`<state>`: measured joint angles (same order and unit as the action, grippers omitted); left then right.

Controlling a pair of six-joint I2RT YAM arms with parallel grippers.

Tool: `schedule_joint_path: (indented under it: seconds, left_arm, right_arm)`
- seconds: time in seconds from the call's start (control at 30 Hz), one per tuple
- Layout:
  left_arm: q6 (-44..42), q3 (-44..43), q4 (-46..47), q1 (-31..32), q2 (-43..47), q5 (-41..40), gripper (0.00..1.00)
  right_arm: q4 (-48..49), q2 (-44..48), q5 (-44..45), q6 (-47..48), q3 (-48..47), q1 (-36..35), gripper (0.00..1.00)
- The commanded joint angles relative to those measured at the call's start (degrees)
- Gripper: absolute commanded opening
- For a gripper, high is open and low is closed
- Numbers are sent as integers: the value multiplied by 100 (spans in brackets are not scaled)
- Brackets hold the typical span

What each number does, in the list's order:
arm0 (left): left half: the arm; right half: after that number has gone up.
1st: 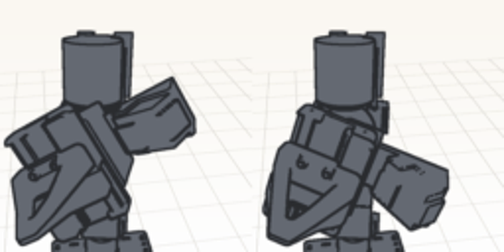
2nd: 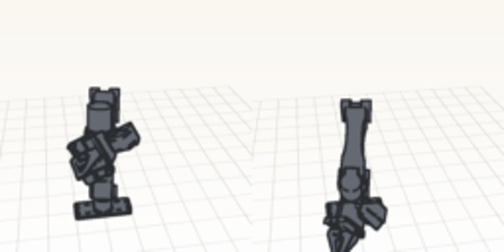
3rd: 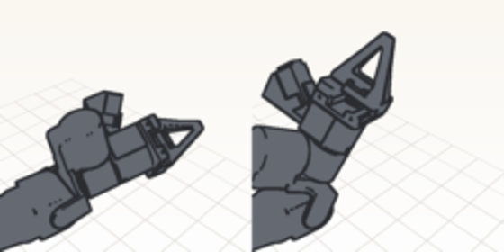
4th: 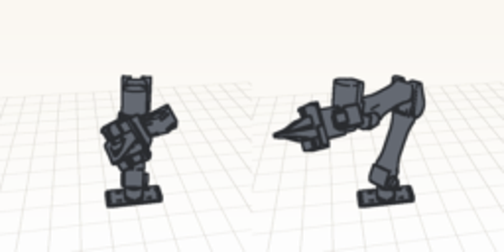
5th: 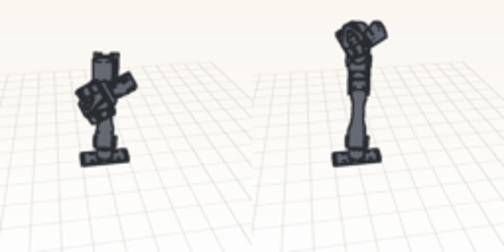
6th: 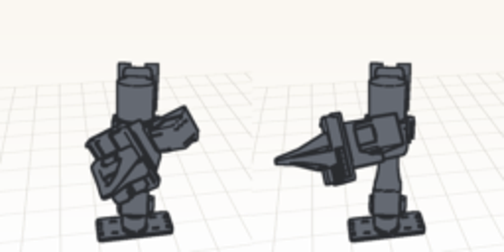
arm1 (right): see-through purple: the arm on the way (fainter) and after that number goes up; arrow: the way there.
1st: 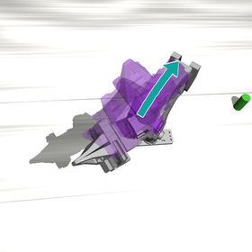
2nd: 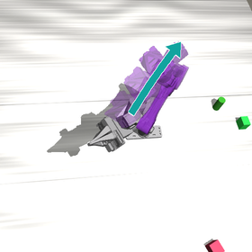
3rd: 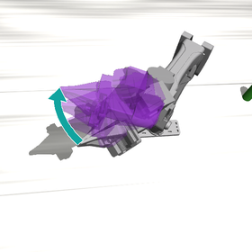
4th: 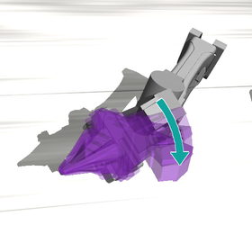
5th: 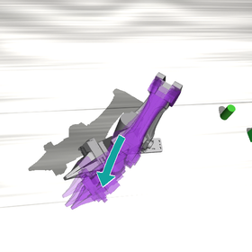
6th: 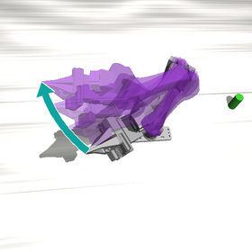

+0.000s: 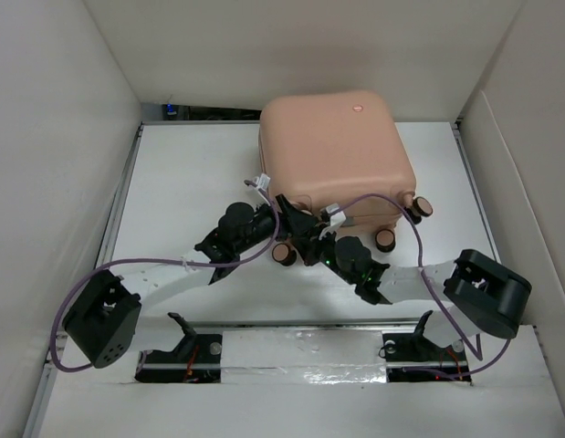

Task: Pack the luggage

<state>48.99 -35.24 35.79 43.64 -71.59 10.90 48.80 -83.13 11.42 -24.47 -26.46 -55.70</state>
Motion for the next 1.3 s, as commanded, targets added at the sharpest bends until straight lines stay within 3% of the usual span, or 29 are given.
schedule_joint_path:
  seconds: [0.0,0.13,0.23,0.37,0.47,0.5,0.53,0.63,0.73,0.8,0.87,1.03,1.2,1.27]
  left_arm:
    - [56,-896,3247,135,191,1055,0]
    - [592,-1037,4223,513,-433,1002,0]
    - [1094,-1221,4989,768,-996,897,0]
    - [1148,-1266,5237,1059,-1383,721,0]
    - [876,-1021,4877,1059,-1209,599,0]
    - [614,-959,4554,1059,-1086,554,8]
    - [472,-888,4368,998,-963,528,31]
    - [-185,-607,3175,848,-191,107,72]
    - [-1133,-641,1418,769,671,-612,90]
    - [-1479,-668,313,769,1251,-1412,91]
    - [-1673,-520,-141,682,1698,-1930,91]
    - [-1744,-843,-1644,488,1693,-1670,79]
    - [-1691,-905,-1664,435,1271,-1407,69]
    - [-1726,-1167,-1689,435,930,-1161,59]
  right_arm:
    - [605,96,-1168,-85,-517,-539,0]
    - [1069,-948,-1448,-75,-1325,-407,0]
    - [2226,-1722,-1582,-670,-1740,-354,0]
    - [3212,-2005,-1389,-1165,-1495,-354,0]
    - [3268,-1628,-1169,-1192,-880,-240,0]
    - [3320,-1523,-1177,-1209,-713,-239,0]
    - [3390,-1356,-1212,-1227,-390,-152,0]
    - [3417,-1109,-1221,-1358,217,111,0]
    - [3400,-907,-1467,-1438,605,437,0]
    - [3409,-784,-1564,-1447,747,542,0]
    - [3348,-696,-1660,-1447,896,631,0]
    - [2812,-266,-1705,-1254,932,763,0]
    - [1547,428,-1363,-902,809,640,0]
    - [1082,771,-1170,-797,783,561,0]
